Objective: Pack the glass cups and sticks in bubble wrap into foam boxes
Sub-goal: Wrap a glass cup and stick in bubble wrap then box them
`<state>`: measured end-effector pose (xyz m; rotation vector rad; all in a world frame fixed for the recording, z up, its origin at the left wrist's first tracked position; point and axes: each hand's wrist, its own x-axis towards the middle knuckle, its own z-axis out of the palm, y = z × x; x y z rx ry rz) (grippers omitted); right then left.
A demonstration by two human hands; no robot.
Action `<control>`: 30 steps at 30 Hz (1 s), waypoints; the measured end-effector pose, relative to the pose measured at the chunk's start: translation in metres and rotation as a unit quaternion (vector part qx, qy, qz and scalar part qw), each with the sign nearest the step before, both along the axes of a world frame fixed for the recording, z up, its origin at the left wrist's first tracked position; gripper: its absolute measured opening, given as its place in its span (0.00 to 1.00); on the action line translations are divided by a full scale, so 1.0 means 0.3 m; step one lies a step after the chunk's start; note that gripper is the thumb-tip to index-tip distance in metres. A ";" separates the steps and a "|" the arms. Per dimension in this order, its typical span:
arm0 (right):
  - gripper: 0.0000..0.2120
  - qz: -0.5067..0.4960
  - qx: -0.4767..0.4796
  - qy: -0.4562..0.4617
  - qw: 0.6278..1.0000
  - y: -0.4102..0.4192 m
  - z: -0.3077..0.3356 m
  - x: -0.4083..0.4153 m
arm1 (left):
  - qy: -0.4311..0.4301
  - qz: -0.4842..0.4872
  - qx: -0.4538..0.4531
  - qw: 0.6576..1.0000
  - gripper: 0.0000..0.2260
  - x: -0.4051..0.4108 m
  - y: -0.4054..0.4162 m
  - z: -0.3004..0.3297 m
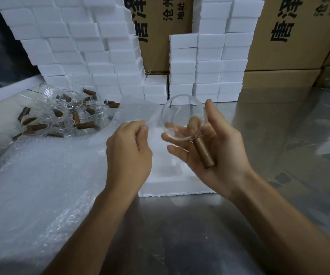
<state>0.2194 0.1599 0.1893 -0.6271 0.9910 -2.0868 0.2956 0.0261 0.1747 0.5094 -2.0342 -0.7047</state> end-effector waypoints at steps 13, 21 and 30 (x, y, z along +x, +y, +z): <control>0.22 0.006 -0.022 -0.052 0.998 -0.029 -0.013 0.029 | -0.111 0.065 -0.173 0.976 0.09 0.017 0.021 -0.002; 0.25 0.066 -0.024 -0.019 0.997 -0.034 -0.006 0.042 | -0.109 0.048 -0.097 0.988 0.04 0.022 0.005 0.015; 0.23 -0.007 0.015 -0.050 0.999 -0.033 -0.010 0.038 | -0.103 -0.011 -0.049 0.993 0.25 0.002 0.027 -0.010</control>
